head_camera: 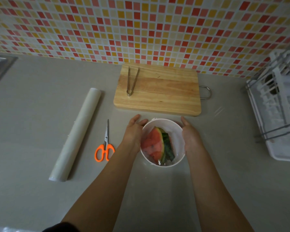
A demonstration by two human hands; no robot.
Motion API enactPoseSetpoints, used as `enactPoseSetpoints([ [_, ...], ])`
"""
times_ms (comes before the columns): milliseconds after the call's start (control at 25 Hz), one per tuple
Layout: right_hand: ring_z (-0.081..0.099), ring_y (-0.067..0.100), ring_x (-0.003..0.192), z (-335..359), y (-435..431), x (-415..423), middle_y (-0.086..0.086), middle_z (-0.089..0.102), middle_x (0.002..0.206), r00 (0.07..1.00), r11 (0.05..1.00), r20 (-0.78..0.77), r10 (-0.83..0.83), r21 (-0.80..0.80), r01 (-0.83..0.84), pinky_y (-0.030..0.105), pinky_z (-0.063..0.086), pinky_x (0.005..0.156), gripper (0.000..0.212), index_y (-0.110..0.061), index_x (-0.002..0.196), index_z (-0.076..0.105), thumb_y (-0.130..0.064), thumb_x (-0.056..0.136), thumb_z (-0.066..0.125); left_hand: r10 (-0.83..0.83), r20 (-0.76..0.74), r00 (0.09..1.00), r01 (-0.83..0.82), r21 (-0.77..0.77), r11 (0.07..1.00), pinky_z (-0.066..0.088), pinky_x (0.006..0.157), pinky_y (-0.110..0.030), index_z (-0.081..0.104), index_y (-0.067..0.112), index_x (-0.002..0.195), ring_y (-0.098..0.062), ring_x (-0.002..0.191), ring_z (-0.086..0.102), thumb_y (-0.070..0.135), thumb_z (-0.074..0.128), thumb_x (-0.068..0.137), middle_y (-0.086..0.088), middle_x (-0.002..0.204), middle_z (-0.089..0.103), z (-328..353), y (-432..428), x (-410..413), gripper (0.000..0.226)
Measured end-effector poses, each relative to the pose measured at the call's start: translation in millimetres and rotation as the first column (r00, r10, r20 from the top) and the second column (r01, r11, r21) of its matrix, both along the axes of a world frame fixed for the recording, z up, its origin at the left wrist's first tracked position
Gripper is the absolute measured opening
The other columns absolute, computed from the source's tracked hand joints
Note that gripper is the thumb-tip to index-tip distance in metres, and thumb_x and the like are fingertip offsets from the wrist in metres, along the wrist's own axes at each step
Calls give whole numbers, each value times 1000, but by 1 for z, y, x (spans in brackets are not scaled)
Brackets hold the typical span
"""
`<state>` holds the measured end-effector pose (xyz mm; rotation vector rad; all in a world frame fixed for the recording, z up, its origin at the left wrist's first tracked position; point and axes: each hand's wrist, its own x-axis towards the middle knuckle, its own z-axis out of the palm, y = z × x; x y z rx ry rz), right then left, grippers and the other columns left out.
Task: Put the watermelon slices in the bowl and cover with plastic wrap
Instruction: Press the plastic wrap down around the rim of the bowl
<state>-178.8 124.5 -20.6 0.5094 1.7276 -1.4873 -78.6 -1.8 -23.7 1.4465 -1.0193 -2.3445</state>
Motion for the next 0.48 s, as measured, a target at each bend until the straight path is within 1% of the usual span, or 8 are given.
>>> enactPoseSetpoints([
  [80,62,21,78,-5,6,-1,7,65,99,993,991,85,-85,-95,93,27,47,61,36,-19,125,56,-31,95,40,81,-67,995,-79,30,996,56,70,-38,44,12,124,-27,89,63,-13,34,93,-13,114,62,-4,0,8,40],
  [120,62,19,79,-8,14,-1,7,65,102,988,983,27,-154,-100,156,28,47,65,34,-13,119,59,-29,95,40,109,-84,990,-113,-33,993,56,72,-35,48,10,114,-22,84,63,-15,34,92,-13,106,62,-8,-1,13,35],
  [200,60,10,86,-16,31,-4,1,65,104,901,956,-322,-292,-85,279,19,43,70,27,-18,111,61,-24,93,42,119,-139,983,-150,-236,960,53,89,-29,55,9,103,-17,89,64,-15,33,91,-14,107,62,-16,-9,21,35],
  [240,60,6,96,-17,37,-1,-5,65,109,826,963,-498,-265,-93,253,15,41,76,27,-27,108,63,-30,91,42,65,-184,981,-124,-328,936,49,95,-26,58,9,106,-16,98,64,-11,34,93,-14,114,62,-17,-13,23,34],
  [280,56,2,108,-17,39,6,-14,63,117,777,984,-604,-176,-113,135,13,40,84,29,-38,105,64,-41,89,40,-51,-232,971,-51,-411,910,46,99,-24,60,11,111,-16,108,62,-2,35,96,-12,120,62,-15,-15,23,32],
  [360,46,-3,124,-22,34,22,-26,54,126,755,975,-654,38,-140,-170,17,36,100,36,-50,111,57,-60,85,34,-373,-262,890,192,-528,827,44,102,-19,58,16,122,-8,120,57,22,33,98,-2,127,60,-9,-15,15,35],
  [440,50,3,123,-28,25,30,-15,59,123,812,927,-577,93,-247,-282,27,39,103,58,-36,123,53,-70,79,39,-549,-264,793,388,-475,790,47,96,-15,54,16,127,0,116,59,36,31,95,5,127,60,-5,-10,3,44],
  [480,56,7,115,-28,22,30,-3,64,114,854,899,-512,91,-327,-291,28,45,97,72,-25,125,54,-75,74,44,-573,-268,774,439,-425,792,49,92,-16,54,14,128,-2,112,61,40,30,97,4,125,61,-5,-8,0,47],
])
